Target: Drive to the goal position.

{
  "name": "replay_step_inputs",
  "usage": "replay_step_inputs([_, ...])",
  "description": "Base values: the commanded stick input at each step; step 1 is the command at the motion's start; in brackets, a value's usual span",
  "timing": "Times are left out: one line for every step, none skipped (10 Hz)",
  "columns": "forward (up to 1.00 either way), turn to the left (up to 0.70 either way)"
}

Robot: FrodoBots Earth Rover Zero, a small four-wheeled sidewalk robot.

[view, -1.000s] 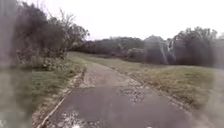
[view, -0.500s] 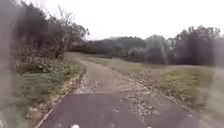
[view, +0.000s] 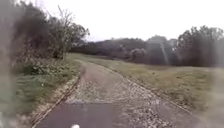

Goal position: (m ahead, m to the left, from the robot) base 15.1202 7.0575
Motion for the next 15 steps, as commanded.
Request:
replay_step_inputs([0.7,0.0])
replay_step_inputs([0.7,0.0])
replay_step_inputs([0.7,0.0])
replay_step_inputs([0.7,0.0])
replay_step_inputs([0.7,0.0])
replay_step_inputs([0.7,0.0])
replay_step_inputs([0.7,0.0])
replay_step_inputs([0.7,0.0])
replay_step_inputs([0.7,0.02])
replay_step_inputs([0.7,0.03])
replay_step_inputs([0.7,0.17])
replay_step_inputs([0.7,0.33])
replay_step_inputs([0.7,0.35])
replay_step_inputs([0.7,0.03])
replay_step_inputs([0.7,0.02])
